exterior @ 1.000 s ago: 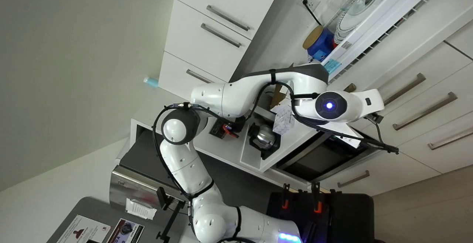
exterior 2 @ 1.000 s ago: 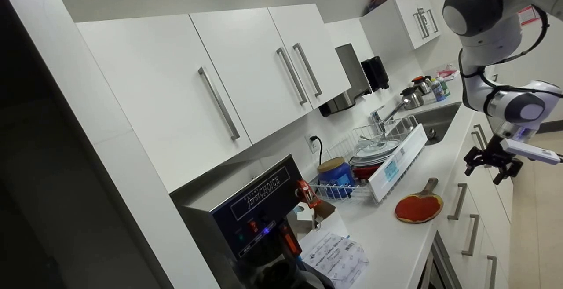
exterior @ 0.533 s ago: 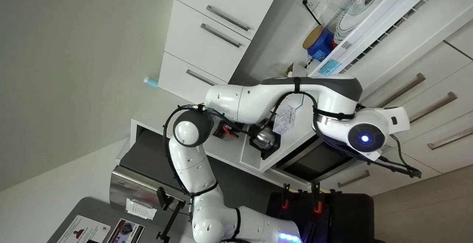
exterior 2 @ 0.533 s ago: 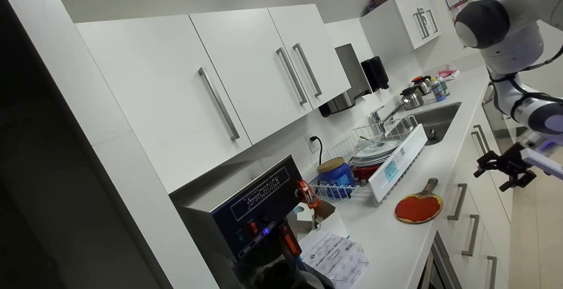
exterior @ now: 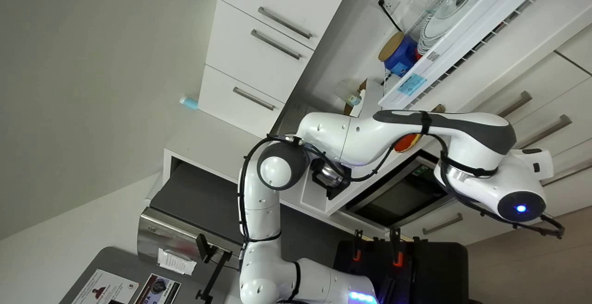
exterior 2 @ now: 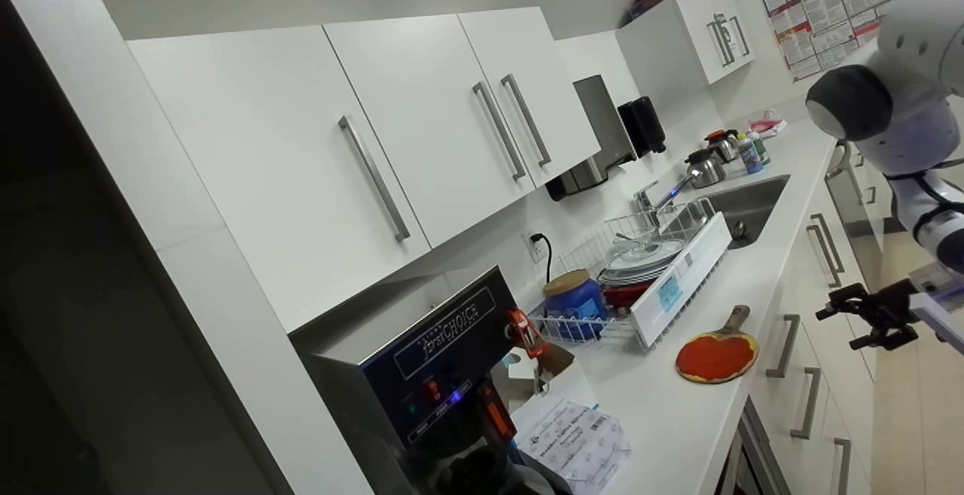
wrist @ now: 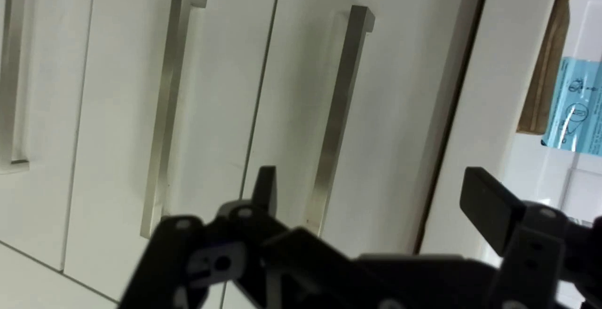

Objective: Open the top drawer.

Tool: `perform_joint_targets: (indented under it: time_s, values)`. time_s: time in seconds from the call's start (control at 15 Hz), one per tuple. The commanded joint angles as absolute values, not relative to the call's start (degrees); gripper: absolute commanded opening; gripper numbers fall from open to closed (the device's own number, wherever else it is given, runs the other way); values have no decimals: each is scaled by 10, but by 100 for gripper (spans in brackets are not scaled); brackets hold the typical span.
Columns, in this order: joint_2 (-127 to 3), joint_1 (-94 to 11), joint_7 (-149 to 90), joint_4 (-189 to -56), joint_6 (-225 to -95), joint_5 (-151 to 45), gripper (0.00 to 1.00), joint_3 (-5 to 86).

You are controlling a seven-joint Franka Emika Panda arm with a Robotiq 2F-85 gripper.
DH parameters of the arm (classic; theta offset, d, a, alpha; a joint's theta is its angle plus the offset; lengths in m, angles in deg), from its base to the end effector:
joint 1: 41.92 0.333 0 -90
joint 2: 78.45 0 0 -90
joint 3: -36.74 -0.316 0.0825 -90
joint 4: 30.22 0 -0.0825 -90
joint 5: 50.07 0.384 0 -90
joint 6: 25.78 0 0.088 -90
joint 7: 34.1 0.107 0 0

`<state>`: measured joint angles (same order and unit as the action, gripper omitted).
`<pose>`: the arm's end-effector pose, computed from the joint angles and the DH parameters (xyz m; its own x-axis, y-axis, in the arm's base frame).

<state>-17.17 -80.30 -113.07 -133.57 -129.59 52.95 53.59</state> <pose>0.3692 -0.4111 -0.0364 0.4885 -0.8588 0.1541 -0.2841 -0.3236 -0.9026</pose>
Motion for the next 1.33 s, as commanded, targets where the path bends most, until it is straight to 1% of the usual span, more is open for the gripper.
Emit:
perform_joint_targets:
  time_s: [0.0, 0.27, 0.53, 1.0, 1.27]
  values:
    - [-154, -792, -1128, -1322, -1286, 545, 100, 544]
    - [-139, -793, -1128, -1304, -1286, 551, 100, 540]
    - [-112, -802, -1125, -1287, -1255, 579, 100, 517]
    - [-44, -802, -1121, -1242, -1206, 685, 100, 494]
    - [-15, -790, -1108, -1209, -1204, 733, 100, 492]
